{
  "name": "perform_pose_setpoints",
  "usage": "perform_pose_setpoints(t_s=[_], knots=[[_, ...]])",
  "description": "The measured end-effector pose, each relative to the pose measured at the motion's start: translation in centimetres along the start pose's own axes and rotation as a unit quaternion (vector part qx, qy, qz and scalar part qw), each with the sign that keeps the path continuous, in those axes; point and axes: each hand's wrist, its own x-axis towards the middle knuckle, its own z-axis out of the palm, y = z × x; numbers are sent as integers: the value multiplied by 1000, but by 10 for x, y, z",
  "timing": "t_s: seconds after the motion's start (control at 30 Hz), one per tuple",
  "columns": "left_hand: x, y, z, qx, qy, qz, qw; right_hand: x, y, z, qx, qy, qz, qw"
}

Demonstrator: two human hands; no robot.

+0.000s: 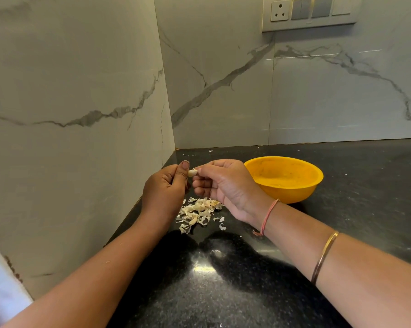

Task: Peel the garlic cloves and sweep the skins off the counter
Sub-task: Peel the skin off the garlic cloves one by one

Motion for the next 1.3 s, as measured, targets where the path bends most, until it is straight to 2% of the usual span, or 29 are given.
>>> perform_pose_setpoints(t_s=[0.2,0.33,0.47,0.7,0.83,1.17,1.3], knots=[[0,3,3,-99,-24,-64,993,1,6,2,-33,28,-35,998],[2,3,3,-145,-22,-90,985,0,3,0,-10,2,-35,999],[3,1,1,-111,2,-83,990,1,4,0,9,-15,-25,1000],[0,0,1,-11,1,-20,1000,2,7,2,-15,16,-29,999],[-1,0,2,1,0,-24,1000,1,8,3,-42,25,-43,998],[-1,4,5,-153,-14,-92,984,1,10,4,-204,55,-141,967],[1,5,3,-234,-40,-142,961,0,7,3,-171,35,-137,975]])
